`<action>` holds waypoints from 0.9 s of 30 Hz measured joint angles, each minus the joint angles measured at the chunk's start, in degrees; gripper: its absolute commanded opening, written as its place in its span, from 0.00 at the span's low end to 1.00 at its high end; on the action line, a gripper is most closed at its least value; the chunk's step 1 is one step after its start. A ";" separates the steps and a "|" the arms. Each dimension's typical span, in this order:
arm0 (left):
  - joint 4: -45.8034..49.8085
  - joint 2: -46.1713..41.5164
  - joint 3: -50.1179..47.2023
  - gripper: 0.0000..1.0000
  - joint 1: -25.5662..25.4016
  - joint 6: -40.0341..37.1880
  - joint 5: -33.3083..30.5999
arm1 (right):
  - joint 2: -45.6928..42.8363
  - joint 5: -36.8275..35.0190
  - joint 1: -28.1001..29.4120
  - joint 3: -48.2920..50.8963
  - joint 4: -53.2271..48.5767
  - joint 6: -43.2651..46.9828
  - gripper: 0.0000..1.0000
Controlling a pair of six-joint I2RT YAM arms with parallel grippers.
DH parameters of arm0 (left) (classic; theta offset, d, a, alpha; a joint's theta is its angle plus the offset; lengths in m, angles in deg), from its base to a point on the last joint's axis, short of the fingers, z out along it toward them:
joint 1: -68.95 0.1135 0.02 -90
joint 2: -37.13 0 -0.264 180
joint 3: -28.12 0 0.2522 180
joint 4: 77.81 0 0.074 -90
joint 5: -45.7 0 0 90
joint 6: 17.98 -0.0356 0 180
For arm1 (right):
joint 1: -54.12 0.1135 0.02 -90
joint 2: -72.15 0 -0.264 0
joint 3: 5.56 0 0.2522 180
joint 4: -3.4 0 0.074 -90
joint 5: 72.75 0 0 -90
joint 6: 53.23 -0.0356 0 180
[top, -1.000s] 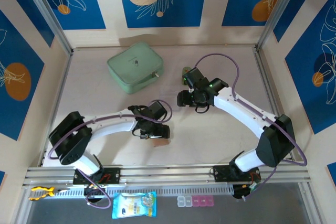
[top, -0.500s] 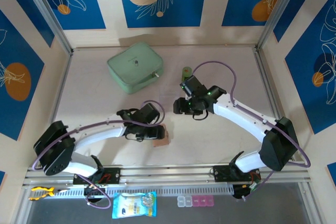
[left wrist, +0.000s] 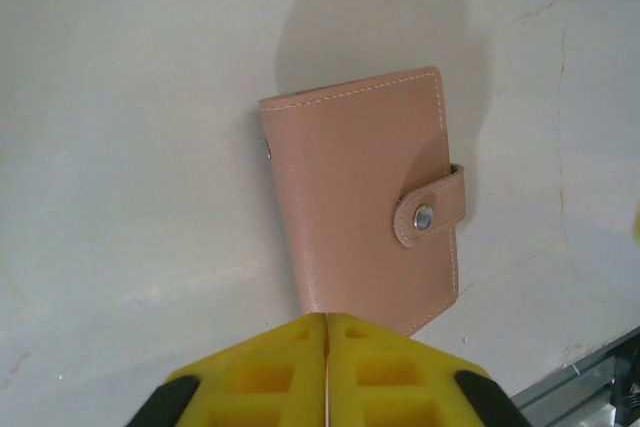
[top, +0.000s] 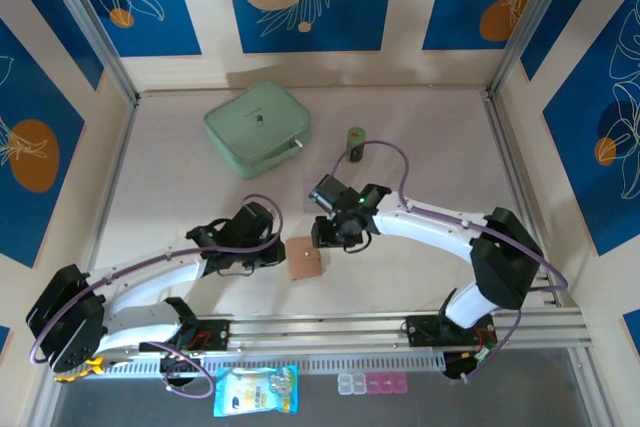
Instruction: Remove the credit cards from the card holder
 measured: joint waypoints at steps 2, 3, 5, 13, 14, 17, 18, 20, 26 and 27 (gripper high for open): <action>-2.19 0.00 -1.42 0.06 0.68 0.33 1.14 | 2.16 -0.15 1.49 -1.33 -0.13 -0.37 0.38; -3.52 0.00 -2.32 0.06 1.16 0.55 1.88 | 3.28 -0.22 2.19 -2.21 -0.20 -0.44 0.38; -5.35 0.00 -3.65 0.05 2.01 1.22 3.10 | 5.44 -0.39 3.32 -3.98 -0.44 -0.44 0.38; -12.87 -0.61 -8.22 0.00 4.39 4.07 7.21 | 12.68 -1.77 6.23 -9.94 -3.13 -0.31 0.34; -13.62 -0.66 -8.57 0.00 4.68 4.44 7.67 | 13.31 -1.90 6.27 -10.36 -3.30 -0.17 0.34; -15.32 -0.66 -9.44 0.00 5.49 5.03 8.59 | 15.02 -2.34 6.47 -11.93 -4.66 0.24 0.34; -15.87 -0.66 -9.73 0.00 5.70 5.29 8.90 | 15.61 -2.60 6.54 -12.57 -5.05 0.37 0.34; -16.68 -0.66 -10.10 0.00 6.05 5.77 9.46 | 16.55 -2.99 6.54 -13.73 -5.73 0.76 0.34; -18.64 -0.28 -10.51 0.00 6.58 6.34 10.56 | 18.62 -4.20 6.58 -15.74 -7.52 1.86 0.34; -19.02 -0.02 -10.51 0.00 6.58 6.49 10.71 | 19.04 -4.28 6.58 -15.82 -7.69 2.03 0.34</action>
